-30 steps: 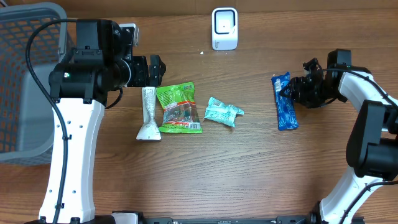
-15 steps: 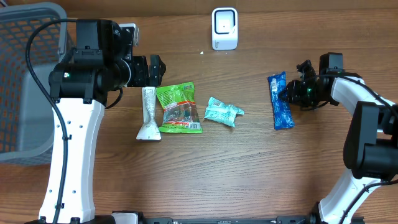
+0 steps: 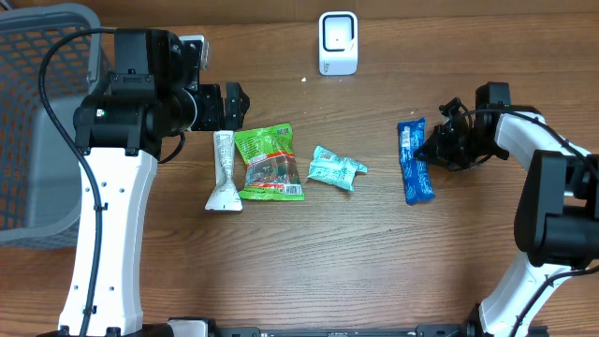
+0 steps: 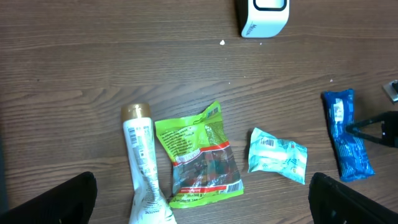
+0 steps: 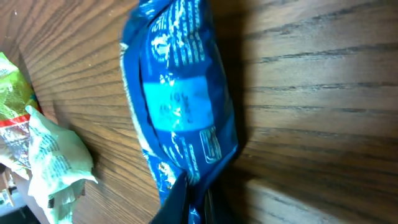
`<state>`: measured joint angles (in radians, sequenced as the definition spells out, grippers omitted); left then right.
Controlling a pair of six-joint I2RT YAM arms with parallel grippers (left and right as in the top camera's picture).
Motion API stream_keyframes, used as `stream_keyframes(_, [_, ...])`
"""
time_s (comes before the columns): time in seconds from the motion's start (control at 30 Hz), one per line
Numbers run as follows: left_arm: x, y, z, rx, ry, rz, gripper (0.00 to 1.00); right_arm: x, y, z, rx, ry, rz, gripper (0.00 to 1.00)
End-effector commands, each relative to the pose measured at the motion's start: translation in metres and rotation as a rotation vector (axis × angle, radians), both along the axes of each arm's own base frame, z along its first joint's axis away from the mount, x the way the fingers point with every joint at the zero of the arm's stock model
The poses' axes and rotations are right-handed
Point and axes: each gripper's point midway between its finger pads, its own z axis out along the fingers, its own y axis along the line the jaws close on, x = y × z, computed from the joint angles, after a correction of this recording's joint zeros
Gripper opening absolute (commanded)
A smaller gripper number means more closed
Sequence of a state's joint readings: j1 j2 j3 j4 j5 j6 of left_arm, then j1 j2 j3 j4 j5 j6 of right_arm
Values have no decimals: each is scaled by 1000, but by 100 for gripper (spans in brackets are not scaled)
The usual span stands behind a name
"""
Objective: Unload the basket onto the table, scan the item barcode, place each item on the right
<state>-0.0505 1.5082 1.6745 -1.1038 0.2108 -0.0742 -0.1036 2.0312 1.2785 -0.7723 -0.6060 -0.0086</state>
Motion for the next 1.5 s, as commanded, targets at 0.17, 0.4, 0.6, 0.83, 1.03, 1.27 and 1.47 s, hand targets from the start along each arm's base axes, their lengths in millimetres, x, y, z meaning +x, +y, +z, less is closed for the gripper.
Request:
stream_keyframes(0.17, [2,-4,5,-2,-16,-26,100,20,-11,79,-172,-194,-52,4])
stream_keyframes(0.4, [2,-4,5,-2,-16,-26,100,38,14,100,-377,-278,-20,4])
stream_keyframes(0.6, [2,-4,5,-2,-16,-26,100,38,26,98,-356,-250,-68,4])
stream_keyframes(0.83, [2,-4,5,-2,-16,-26,100,23,34,57,-234,-102,-41,4])
stream_keyframes(1.03, [2,-4,5,-2,-16,-26,100,19,27,29,-210,-25,-44,6])
stream_keyframes(1.27, [2,-4,5,-2,-16,-26,100,20,0,-5,-175,19,-35,54])
stream_keyframes(1.47, [2,-4,5,-2,-16,-26,100,38,-10,-14,-94,-76,4,55])
